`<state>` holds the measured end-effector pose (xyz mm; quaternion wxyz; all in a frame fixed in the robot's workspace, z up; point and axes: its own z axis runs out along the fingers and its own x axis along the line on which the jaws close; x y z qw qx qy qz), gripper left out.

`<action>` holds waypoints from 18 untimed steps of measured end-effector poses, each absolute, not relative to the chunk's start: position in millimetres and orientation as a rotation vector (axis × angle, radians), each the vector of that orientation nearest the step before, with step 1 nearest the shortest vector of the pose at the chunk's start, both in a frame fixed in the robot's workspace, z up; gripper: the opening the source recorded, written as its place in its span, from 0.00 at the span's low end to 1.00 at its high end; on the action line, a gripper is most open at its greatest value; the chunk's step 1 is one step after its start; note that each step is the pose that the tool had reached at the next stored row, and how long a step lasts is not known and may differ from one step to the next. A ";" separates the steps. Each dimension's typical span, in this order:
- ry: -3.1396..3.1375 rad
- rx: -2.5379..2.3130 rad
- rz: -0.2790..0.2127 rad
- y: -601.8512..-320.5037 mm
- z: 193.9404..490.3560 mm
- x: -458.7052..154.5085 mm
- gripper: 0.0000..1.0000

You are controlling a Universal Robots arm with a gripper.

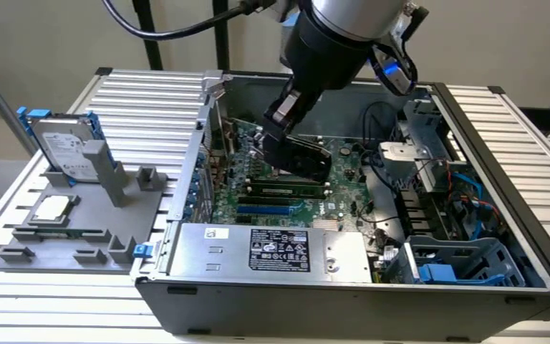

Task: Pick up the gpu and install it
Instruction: 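Insert the gpu into the slot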

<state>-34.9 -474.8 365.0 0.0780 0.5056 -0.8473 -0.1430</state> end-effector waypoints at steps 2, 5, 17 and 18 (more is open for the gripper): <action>-2.505 1.558 -0.423 -474.8 362.6 -34.9 0.00; -2.458 1.620 -0.416 -474.8 359.1 -34.9 0.00; -2.304 1.801 -0.392 -474.8 347.5 -32.4 0.00; -2.297 1.809 -0.391 -474.8 346.8 -31.6 0.00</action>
